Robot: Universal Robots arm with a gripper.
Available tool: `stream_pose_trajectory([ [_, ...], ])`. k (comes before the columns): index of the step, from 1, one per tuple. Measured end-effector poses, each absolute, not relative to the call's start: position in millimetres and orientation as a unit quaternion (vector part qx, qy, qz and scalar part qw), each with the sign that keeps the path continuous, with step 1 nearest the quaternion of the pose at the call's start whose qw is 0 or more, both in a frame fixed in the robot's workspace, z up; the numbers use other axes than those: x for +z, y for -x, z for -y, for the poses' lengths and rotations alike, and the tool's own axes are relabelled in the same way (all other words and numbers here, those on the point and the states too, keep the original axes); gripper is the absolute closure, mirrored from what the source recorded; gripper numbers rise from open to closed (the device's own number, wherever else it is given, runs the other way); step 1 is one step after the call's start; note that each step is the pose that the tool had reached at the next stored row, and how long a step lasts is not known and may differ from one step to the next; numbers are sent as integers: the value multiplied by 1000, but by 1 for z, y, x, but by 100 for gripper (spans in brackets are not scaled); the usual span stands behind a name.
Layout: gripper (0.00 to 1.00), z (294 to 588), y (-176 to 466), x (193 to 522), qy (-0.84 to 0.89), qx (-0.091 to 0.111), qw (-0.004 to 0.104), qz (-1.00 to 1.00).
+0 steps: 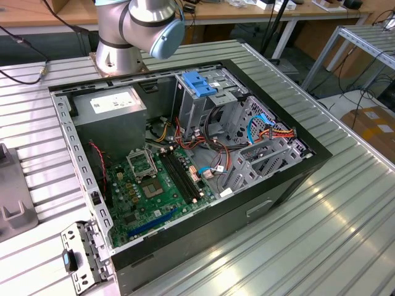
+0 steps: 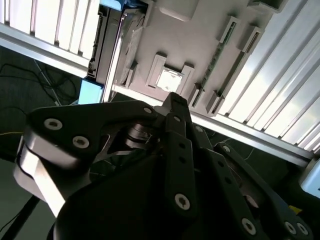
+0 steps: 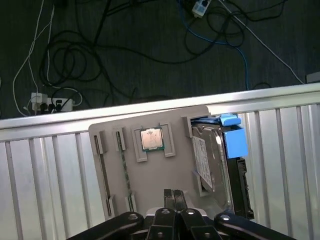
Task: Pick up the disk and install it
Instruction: 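Pick up the disk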
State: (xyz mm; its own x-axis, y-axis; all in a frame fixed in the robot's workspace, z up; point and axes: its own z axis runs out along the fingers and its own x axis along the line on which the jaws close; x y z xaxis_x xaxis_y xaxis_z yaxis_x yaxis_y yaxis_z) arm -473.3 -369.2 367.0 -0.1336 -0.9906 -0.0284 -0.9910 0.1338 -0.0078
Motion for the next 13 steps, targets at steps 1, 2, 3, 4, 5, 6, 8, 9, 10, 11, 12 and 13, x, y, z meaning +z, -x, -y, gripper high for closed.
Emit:
stream_pose_trajectory([
  [1, 90, 369, 474, 367, 650, 6, 13, -760],
  [2, 90, 369, 474, 367, 645, 6, 13, -764],
  [3, 90, 369, 474, 366, 642, 6, 13, -767],
  [4, 90, 369, 474, 366, 636, 6, 13, -772],
  [5, 90, 369, 474, 366, 632, 6, 13, -775],
  [6, 90, 369, 474, 366, 630, 6, 13, -776],
  [8, 90, 369, 474, 366, 630, 6, 14, -776],
  [9, 90, 369, 474, 366, 630, 6, 13, -776],
  [10, 90, 369, 474, 366, 630, 6, 14, -776],
  [11, 89, 369, 474, 366, 630, 6, 14, -776],
  [12, 84, 369, 474, 366, 630, 6, 13, -776],
  [13, 84, 369, 474, 366, 630, 6, 13, -776],
])
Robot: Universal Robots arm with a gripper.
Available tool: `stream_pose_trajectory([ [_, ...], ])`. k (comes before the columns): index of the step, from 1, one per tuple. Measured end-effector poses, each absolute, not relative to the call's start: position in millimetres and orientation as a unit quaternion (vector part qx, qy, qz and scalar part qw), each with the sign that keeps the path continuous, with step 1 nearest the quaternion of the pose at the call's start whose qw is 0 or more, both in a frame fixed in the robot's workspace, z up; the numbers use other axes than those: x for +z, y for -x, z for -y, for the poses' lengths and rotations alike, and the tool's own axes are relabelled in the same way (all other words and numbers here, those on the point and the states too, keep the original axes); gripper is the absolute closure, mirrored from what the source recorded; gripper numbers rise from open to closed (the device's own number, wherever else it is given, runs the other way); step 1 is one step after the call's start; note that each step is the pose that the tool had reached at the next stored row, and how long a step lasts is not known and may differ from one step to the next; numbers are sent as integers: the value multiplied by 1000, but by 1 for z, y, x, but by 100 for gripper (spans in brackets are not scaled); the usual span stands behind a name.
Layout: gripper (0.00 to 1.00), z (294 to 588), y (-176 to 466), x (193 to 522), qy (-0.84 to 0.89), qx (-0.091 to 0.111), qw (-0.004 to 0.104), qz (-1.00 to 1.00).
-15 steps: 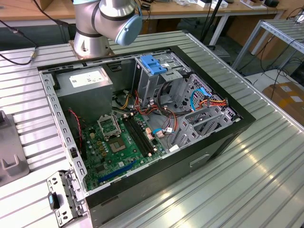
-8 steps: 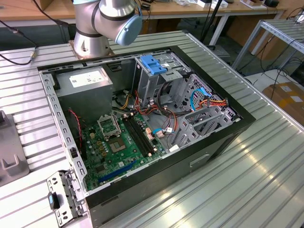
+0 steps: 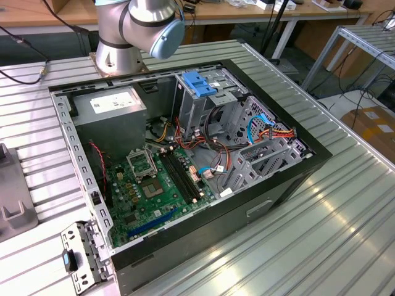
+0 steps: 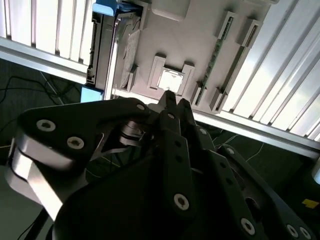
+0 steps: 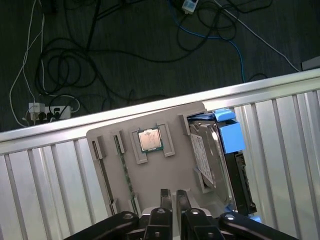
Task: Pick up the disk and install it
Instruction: 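Pick up the disk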
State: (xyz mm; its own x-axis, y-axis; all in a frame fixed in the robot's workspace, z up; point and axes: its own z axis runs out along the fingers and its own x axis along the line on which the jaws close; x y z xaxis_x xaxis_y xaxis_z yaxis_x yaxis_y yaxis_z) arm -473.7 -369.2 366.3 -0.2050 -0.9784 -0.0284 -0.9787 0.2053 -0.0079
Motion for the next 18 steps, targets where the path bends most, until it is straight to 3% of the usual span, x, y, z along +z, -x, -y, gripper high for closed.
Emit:
stream_pose_trajectory([
  [5, 58, 369, 474, 366, 630, 6, 13, -776],
  [18, 58, 368, 474, 366, 630, 6, 14, -776],
])
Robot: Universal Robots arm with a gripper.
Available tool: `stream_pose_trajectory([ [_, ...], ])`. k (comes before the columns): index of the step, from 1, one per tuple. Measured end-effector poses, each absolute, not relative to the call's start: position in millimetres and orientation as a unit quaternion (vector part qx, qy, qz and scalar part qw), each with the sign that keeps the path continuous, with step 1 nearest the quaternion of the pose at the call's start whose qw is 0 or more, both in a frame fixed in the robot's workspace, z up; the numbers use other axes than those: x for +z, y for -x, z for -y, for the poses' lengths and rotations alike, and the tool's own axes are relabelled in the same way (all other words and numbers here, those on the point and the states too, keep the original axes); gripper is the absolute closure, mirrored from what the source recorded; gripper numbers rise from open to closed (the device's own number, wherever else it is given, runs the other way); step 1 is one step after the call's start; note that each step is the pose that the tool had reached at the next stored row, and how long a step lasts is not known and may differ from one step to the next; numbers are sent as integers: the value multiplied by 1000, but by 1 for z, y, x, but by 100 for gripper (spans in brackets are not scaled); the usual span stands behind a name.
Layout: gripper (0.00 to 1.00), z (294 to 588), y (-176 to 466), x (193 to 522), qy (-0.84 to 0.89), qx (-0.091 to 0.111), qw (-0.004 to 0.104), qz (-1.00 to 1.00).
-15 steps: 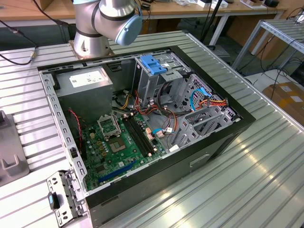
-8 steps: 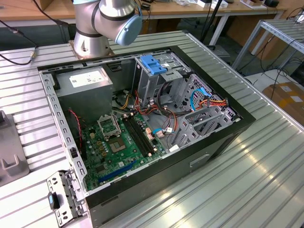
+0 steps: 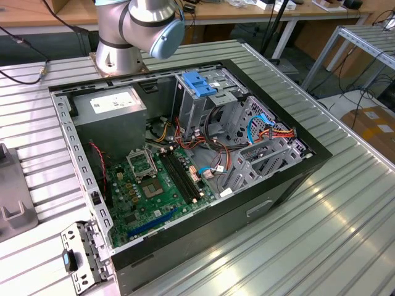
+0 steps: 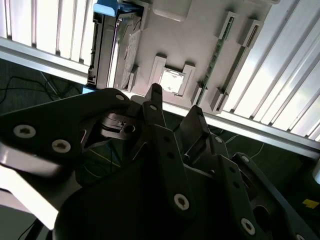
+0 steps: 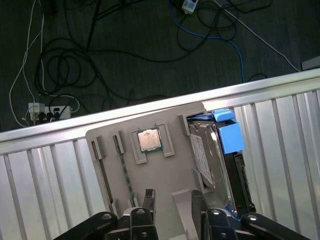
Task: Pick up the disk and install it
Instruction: 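Pick up the disk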
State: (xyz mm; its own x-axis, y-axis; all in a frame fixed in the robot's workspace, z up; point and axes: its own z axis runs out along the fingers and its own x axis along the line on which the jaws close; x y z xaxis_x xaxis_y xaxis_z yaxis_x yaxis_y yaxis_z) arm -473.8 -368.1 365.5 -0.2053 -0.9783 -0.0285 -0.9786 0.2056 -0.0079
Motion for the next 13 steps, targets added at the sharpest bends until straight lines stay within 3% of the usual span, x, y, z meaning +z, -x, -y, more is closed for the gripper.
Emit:
stream_pose_trajectory([
  [13, 58, 365, 474, 363, 630, 6, 13, -776],
])
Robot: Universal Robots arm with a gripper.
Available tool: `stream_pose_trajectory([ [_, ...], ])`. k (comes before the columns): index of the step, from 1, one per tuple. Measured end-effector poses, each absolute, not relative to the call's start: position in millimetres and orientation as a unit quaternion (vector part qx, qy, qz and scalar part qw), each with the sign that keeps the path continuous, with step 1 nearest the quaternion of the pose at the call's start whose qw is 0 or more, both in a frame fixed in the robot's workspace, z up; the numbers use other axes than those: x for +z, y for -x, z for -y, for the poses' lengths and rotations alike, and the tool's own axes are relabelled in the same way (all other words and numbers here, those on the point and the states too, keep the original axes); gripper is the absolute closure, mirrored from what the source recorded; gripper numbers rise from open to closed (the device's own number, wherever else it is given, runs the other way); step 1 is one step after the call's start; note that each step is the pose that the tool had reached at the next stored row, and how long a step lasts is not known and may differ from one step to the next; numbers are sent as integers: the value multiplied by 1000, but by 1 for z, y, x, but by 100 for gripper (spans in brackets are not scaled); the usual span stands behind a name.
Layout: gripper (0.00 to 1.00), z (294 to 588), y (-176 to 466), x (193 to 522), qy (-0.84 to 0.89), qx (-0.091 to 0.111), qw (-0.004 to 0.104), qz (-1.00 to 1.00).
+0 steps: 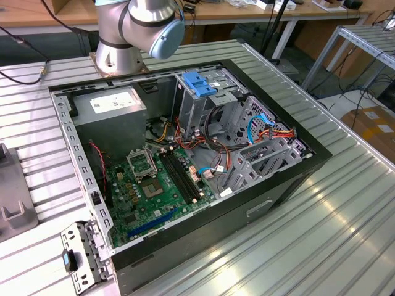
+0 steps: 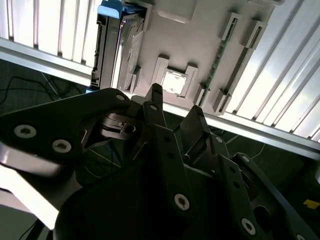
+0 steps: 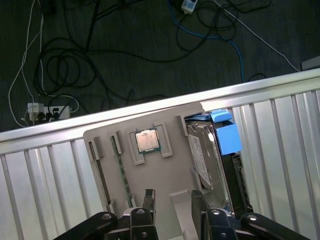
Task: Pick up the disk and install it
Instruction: 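Pick up the disk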
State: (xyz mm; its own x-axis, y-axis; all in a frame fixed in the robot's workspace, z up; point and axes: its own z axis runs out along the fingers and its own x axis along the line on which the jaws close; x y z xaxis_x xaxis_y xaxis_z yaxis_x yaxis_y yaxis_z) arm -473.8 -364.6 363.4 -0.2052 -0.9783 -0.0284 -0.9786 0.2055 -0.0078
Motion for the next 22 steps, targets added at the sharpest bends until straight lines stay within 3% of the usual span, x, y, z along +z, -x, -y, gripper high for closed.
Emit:
stream_pose_trajectory([
  [22, 58, 361, 474, 360, 630, 6, 14, -776],
])
